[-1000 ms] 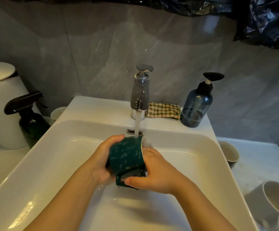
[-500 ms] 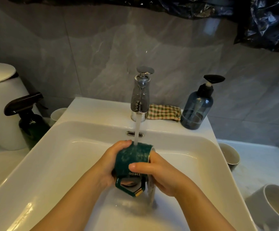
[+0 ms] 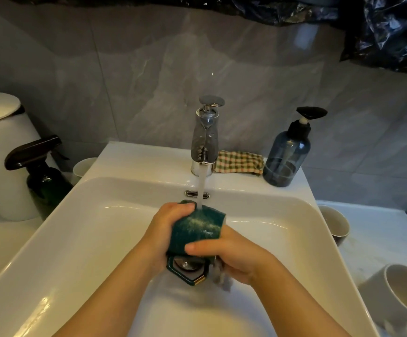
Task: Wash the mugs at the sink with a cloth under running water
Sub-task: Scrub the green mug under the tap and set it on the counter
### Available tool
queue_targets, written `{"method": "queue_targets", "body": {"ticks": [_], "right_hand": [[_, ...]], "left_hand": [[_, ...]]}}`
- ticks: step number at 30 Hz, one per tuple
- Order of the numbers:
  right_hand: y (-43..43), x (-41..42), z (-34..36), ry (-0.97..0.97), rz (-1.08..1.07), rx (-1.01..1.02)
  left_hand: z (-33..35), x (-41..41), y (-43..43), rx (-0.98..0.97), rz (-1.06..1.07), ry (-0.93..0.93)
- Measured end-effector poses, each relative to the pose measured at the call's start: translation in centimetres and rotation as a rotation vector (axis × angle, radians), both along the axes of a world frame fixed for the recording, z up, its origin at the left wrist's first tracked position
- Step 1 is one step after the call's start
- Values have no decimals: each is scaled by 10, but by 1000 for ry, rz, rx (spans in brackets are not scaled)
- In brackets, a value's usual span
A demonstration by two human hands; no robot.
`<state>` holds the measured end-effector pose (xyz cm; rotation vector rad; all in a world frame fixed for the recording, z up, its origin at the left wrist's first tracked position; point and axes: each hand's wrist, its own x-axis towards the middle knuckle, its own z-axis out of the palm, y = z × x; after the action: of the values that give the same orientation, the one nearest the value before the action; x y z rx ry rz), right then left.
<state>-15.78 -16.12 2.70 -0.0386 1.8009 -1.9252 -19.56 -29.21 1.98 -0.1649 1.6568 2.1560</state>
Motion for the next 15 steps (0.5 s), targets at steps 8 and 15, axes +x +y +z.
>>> {"method": "queue_targets", "body": {"ticks": [8, 15], "right_hand": [[-5, 2, -2, 207, 83, 325], [-9, 3, 0, 150, -30, 282]], "left_hand": [[1, 0, -3, 37, -5, -125], [4, 3, 0, 76, -8, 2]]}}
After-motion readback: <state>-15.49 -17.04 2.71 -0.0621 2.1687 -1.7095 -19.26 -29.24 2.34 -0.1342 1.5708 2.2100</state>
